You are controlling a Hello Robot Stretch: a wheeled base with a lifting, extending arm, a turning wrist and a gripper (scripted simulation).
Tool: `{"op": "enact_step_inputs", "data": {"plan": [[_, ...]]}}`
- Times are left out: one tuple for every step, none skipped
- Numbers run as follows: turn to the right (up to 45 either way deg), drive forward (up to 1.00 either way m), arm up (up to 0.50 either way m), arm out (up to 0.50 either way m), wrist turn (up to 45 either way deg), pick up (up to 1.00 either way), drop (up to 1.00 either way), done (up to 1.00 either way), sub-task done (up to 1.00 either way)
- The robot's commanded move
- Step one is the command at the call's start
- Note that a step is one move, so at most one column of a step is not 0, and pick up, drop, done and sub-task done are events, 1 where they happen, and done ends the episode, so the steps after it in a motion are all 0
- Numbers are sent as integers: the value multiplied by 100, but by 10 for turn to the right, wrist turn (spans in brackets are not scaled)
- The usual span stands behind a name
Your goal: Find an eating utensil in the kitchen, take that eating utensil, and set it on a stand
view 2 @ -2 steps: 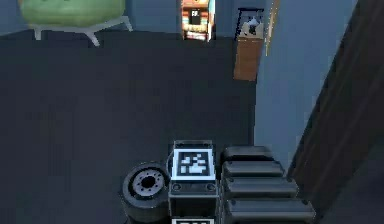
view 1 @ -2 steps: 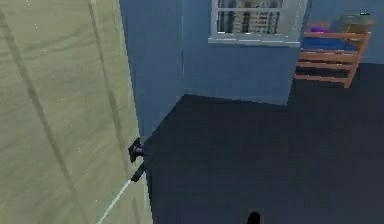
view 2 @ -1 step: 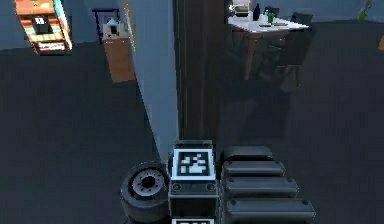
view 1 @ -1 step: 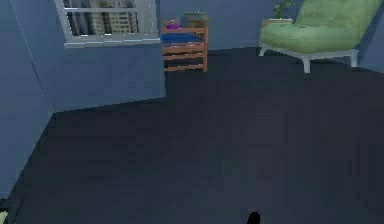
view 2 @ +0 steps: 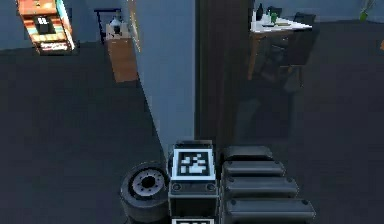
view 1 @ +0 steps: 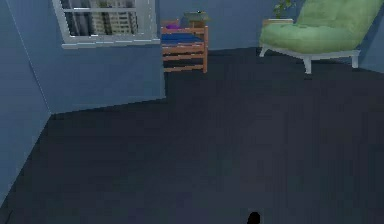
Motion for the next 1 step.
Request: {"op": "enact_step_inputs", "data": {"plan": [[450,0,0,0,0,0,0,0,0]]}}
